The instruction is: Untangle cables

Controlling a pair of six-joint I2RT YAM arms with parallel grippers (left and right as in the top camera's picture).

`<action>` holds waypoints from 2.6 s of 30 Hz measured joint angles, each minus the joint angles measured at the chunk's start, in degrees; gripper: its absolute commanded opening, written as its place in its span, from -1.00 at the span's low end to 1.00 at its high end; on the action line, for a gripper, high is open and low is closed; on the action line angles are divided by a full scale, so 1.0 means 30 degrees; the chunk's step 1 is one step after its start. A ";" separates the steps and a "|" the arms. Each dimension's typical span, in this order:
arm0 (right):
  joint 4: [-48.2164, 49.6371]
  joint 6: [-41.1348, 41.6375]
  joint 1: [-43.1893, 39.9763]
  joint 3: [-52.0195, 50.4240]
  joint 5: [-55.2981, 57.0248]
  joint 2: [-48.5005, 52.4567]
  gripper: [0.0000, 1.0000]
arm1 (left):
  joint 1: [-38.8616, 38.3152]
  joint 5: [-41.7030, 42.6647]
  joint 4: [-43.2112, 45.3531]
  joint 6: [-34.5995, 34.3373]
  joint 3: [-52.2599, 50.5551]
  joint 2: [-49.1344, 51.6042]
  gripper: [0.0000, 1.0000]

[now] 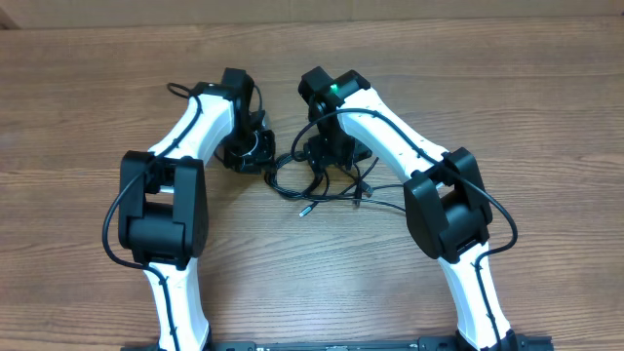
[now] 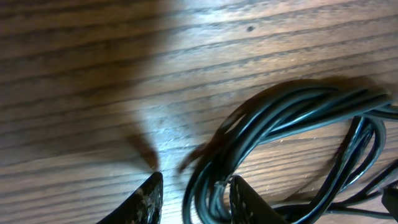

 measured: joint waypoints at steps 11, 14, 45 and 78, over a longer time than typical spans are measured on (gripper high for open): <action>0.3665 -0.0007 -0.0029 -0.3300 0.1574 -0.0729 0.67 | -0.0233 -0.0663 0.0211 -0.0007 -0.0102 0.0000 -0.26; 0.4153 0.0109 -0.0051 -0.4153 0.2703 -0.1151 0.67 | -0.0233 -0.1362 0.0313 -0.0080 -0.0102 0.0000 -0.26; -0.4116 0.3803 -0.5304 0.1137 0.2783 0.0211 0.55 | -0.0350 -0.4976 -0.0408 -0.1523 0.0015 0.0000 0.04; 0.3832 0.8597 -0.1596 -0.1421 -0.8189 0.0175 -0.82 | -0.0219 -0.1421 0.0372 0.2922 0.0022 0.0000 -0.49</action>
